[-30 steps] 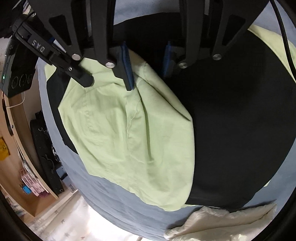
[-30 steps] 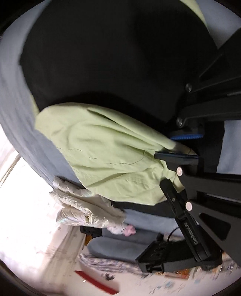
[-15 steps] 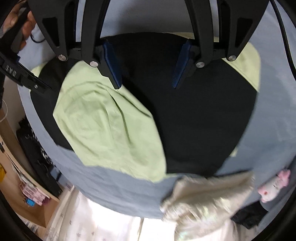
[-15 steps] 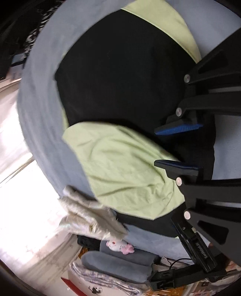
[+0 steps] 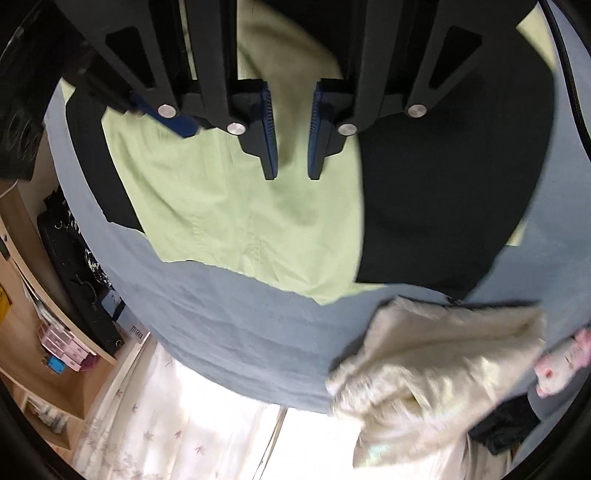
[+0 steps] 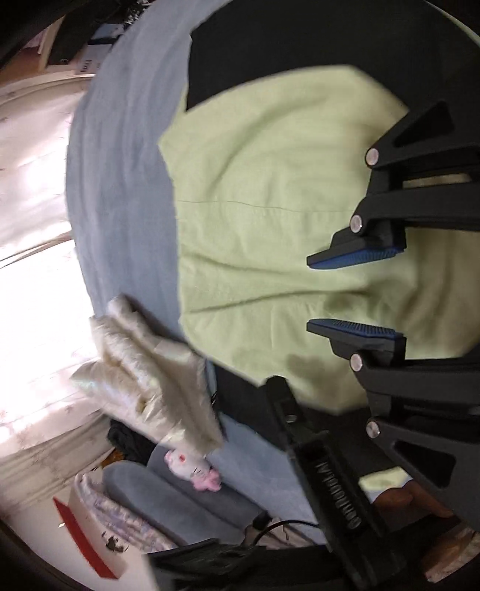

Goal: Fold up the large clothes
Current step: 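Press the green hood flat onto the black layer with both grippers, then lift both grippers off the folded jacket and open them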

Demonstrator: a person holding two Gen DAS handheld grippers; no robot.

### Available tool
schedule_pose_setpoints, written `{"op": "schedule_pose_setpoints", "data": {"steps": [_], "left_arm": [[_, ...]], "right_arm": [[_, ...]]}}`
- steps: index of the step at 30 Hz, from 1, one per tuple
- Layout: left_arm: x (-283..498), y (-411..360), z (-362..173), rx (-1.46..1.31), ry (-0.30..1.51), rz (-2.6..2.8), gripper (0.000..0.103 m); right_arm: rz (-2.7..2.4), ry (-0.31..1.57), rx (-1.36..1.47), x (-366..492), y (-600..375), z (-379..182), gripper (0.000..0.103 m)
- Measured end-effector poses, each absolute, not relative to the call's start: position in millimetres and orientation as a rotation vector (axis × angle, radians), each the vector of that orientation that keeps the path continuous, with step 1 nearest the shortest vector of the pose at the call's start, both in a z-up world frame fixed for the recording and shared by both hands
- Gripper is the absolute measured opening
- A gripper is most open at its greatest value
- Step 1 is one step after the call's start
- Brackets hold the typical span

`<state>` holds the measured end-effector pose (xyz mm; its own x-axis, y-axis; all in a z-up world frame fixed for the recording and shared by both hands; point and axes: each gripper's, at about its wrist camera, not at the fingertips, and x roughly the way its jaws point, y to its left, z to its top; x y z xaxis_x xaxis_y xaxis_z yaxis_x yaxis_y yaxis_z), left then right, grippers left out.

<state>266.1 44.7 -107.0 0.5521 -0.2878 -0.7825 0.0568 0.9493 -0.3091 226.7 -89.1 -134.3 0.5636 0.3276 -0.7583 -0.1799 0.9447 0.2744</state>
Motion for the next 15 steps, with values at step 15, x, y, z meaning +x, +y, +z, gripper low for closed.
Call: {"op": "schedule_pose_setpoints", "data": {"steps": [15], "left_arm": [[277.7, 58.6, -147.2, -0.329, 1.046, -0.167, 0.001]], "right_arm": [[0.019, 0.876, 0.271, 219.5, -187.0, -149.2, 0.0]]}}
